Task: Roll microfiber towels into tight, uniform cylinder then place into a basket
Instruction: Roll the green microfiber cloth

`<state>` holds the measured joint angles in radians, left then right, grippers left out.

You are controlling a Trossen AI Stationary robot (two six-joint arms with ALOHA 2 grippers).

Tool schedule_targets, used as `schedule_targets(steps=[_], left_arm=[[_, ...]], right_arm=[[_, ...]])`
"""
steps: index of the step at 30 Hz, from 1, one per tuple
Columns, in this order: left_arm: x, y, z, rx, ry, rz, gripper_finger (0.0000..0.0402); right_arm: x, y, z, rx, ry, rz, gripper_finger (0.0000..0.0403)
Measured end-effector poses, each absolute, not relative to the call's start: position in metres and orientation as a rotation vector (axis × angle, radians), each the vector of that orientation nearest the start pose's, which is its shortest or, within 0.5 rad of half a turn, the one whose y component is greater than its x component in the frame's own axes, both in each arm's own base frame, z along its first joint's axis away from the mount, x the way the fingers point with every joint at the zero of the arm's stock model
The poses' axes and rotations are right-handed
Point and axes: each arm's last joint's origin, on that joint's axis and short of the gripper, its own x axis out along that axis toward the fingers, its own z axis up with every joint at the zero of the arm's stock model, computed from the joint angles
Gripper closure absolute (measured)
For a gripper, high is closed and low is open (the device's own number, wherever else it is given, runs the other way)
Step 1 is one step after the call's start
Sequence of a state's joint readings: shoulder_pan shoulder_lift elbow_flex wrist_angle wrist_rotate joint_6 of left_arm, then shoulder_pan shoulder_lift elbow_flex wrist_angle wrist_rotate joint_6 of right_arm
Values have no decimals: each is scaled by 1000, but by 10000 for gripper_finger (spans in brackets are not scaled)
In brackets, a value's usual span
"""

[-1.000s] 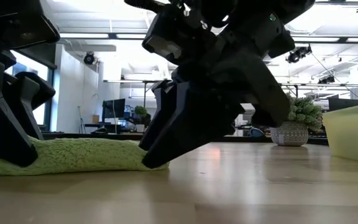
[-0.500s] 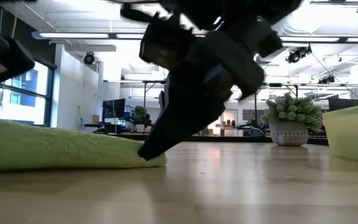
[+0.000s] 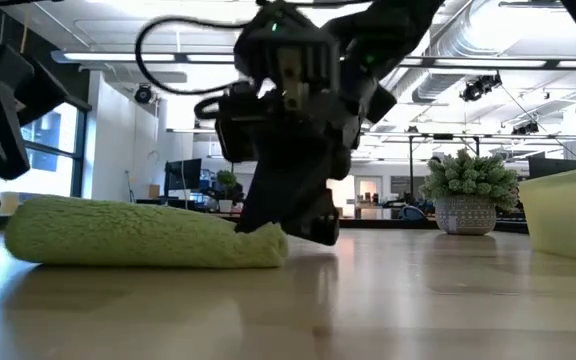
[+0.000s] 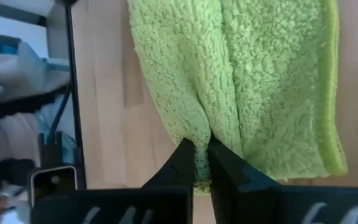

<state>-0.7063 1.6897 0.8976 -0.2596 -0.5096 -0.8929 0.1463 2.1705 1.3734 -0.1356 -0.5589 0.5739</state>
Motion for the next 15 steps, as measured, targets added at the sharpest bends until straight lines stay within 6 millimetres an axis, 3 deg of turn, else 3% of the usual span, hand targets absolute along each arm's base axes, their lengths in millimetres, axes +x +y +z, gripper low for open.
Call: schedule_targets(steps=[7,15], left_arm=[[254,-187,142,-105,869,187,341],[263,-178,145,106,807,196,344]], right_arm=[[435,72,96,777,1148,342,397],[434,76,94,772,1149,344,397]])
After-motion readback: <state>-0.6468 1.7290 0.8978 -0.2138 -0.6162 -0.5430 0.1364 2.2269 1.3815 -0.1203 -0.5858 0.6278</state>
